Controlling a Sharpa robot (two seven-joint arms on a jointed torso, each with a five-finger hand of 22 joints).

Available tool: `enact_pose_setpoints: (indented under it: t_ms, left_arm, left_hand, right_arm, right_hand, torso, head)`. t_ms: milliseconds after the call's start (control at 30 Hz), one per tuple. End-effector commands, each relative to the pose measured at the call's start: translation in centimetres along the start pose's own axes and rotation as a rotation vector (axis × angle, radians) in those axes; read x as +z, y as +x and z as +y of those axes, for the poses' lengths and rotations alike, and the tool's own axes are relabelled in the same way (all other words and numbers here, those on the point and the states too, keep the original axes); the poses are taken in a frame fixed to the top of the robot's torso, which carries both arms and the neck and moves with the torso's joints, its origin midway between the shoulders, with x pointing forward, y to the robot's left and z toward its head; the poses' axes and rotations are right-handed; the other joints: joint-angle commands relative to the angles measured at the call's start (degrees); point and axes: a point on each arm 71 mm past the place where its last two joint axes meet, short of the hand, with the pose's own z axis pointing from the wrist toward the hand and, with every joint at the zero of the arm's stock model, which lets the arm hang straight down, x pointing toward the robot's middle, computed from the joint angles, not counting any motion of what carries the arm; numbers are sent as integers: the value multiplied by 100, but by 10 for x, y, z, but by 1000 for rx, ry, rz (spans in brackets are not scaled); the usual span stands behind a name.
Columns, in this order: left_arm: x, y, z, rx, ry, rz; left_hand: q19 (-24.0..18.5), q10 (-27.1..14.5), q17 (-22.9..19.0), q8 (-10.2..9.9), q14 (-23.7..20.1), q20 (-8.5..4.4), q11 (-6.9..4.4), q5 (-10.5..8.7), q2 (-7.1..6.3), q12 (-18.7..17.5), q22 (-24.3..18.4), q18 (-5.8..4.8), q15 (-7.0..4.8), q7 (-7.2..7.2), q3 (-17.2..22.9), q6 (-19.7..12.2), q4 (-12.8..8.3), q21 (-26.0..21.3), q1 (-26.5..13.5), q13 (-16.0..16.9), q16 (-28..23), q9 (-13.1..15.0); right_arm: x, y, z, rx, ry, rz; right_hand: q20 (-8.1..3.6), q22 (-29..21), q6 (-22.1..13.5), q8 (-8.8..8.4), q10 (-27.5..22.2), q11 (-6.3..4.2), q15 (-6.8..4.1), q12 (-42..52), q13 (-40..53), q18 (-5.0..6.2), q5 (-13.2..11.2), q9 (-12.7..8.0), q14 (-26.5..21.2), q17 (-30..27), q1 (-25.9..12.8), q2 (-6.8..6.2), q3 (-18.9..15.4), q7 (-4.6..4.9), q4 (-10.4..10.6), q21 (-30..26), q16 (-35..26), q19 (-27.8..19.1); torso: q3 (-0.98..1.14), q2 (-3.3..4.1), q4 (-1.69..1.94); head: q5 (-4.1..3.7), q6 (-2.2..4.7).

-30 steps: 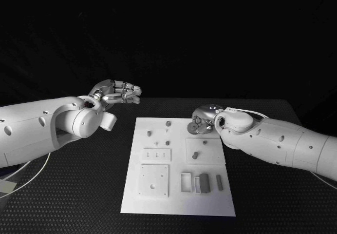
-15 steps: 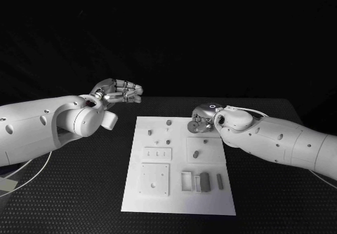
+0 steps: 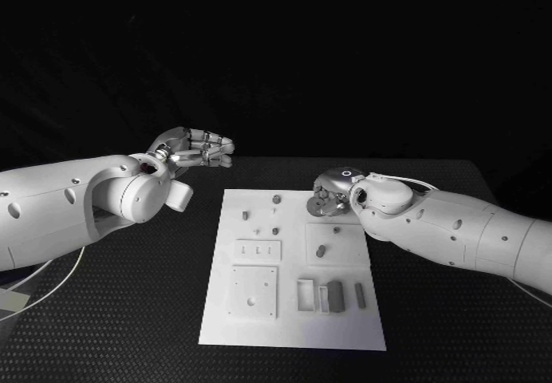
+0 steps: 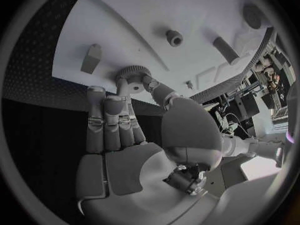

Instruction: Assemble the parts on the task board

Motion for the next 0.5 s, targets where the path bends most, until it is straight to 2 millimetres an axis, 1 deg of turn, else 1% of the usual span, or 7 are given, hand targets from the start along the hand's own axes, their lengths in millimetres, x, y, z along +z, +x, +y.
enact_pose_setpoints:
  t_ms: [33, 100, 167, 400, 500]
  left_arm:
    - [0, 2, -2, 1, 13, 16]
    - [0, 2, -2, 3, 13, 16]
    - [0, 2, -2, 4, 13, 15]
    - [0, 1, -2, 4, 14, 14]
    - [0, 1, -2, 4, 14, 13]
  left_hand:
    - [-45, 6, 8, -28, -25, 4, 35, -24, 2, -39, -8, -48, -3, 145, 23, -27, -13, -36, -27, -9, -40, -8]
    - [-44, 6, 8, -28, -25, 4, 35, -24, 2, -40, -8, -48, -3, 145, 23, -26, -13, -36, -27, -9, -40, -8]
    - [-44, 7, 8, -27, -25, 4, 34, -24, 3, -40, -8, -48, -3, 145, 24, -26, -13, -37, -27, -9, -41, -8]
    - [-44, 7, 9, -27, -24, 4, 34, -24, 3, -41, -8, -48, -3, 144, 24, -25, -12, -37, -27, -9, -42, -8]
    - [-44, 8, 10, -27, -23, 4, 34, -24, 3, -41, -8, -47, -3, 144, 24, -25, -12, -37, -27, -9, -42, -8]
  right_arm:
    - [-2, 14, 3, -36, -12, 56]
    - [-2, 14, 2, -38, -10, 53]
    - [-2, 14, 2, -43, -10, 53]
    - [-1, 13, 4, -48, -15, 40]
    - [-1, 12, 5, -47, -16, 22]
  right_hand:
    - [-25, 120, 183, 38, -8, -4, -14, -17, 38, 480, 19, 11, -6, 5, -8, 113, -19, 85, -33, 25, 42, 10]
    - [-26, 124, 260, 65, 22, -21, -30, -26, 76, 480, 19, 17, 10, 13, -20, 160, -21, 62, -53, 49, 64, 26]
    - [-28, 126, 308, 79, 54, -35, -44, -32, 103, 480, 20, 20, 27, 26, -33, 189, -24, 45, -67, 72, 90, 42]
    - [-31, 125, 375, 96, 98, -54, -62, -48, 136, 480, 20, 24, 43, 46, -62, 217, -24, 22, -75, 99, 122, 57]
    - [-32, 124, 393, 101, 111, -59, -67, -56, 140, 480, 20, 25, 47, 50, -64, 228, -19, 16, -80, 105, 128, 61]
  torso:
    - [-1, -3, -4]
    - [0, -4, -2]
    - [0, -4, 2]
    - [-2, -6, 7]
    - [0, -5, 7]
  head:
    - [1, -16]
    - [2, -30]
    - [-1, -31]
    - [-14, -19]
    - [-20, -8]
